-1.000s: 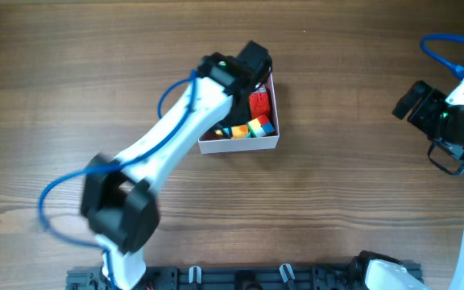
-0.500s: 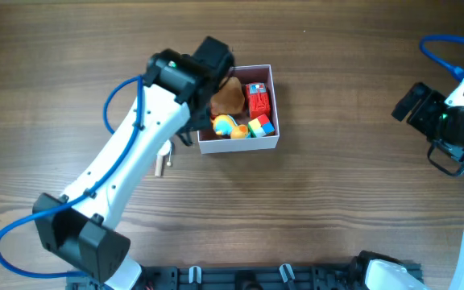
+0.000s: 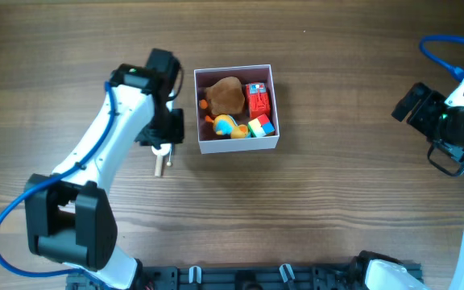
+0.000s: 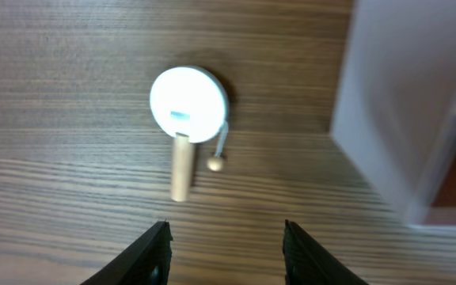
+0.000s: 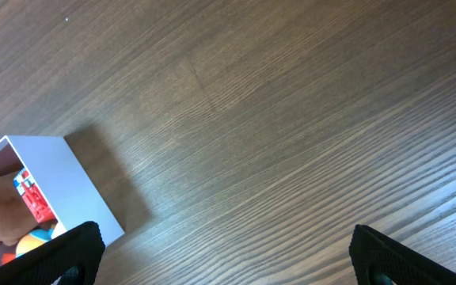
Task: Pack container
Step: 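Move the left gripper to the white paddle toy and grasp its handle, then lift the paddle toy into the box and release it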
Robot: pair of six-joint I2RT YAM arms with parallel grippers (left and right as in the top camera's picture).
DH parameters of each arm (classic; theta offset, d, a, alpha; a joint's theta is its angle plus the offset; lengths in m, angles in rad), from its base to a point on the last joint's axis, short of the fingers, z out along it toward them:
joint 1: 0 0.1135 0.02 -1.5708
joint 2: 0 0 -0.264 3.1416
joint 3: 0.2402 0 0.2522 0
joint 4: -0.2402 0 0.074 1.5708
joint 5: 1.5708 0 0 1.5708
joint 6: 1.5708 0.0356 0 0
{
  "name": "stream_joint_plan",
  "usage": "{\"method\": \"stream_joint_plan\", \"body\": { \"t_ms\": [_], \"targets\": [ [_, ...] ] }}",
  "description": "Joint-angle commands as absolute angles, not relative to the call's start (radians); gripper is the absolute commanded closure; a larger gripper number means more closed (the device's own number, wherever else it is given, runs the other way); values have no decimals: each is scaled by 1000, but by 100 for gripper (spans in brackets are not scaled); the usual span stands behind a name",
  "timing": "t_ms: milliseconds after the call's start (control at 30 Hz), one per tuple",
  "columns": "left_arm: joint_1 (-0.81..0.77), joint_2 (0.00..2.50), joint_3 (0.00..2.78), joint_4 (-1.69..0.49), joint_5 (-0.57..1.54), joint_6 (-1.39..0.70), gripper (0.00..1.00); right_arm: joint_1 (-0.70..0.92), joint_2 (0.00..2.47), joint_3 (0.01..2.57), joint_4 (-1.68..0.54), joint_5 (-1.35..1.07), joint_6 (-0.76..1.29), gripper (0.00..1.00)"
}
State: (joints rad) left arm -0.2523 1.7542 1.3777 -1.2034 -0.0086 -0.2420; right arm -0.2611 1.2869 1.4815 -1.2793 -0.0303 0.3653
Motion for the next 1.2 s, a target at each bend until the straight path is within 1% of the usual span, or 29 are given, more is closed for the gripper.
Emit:
{"method": "stream_joint_plan", "body": {
  "t_ms": [0,100,333,500,700,800,867,967,1033,1067,1167],
  "targets": [
    [-190,1760,1279,-1145,44,-163,51,-264,1290,1477,-1282,-43,367,0],
    [-170,1760,1210,-1084,44,-160,50,-264,1290,1477,-1280,-43,367,0],
    [-165,1760,1082,-947,43,-160,44,-264,1290,1477,-1280,-43,367,0],
    [-165,1761,1008,-864,14,-161,43,-264,1290,1477,-1281,-43,366,0],
    [-165,1761,953,-787,10,-160,45,-264,1290,1477,-1284,-43,366,0],
    [-165,1761,950,-772,10,-160,54,-264,1290,1477,-1285,-43,367,0],
    [-165,1761,950,-767,10,-160,66,-264,1290,1477,-1287,-43,366,0],
    [-165,1761,950,-770,10,-160,79,-264,1290,1477,-1289,-43,366,0],
    [-165,1761,950,-773,10,-160,85,-264,1290,1477,-1289,-43,366,0],
    [-165,1761,950,-774,10,-160,89,-264,1290,1477,-1289,-43,366,0],
    [-165,1761,950,-776,10,-160,96,-264,1290,1477,-1288,-43,366,0]
  ]
}}
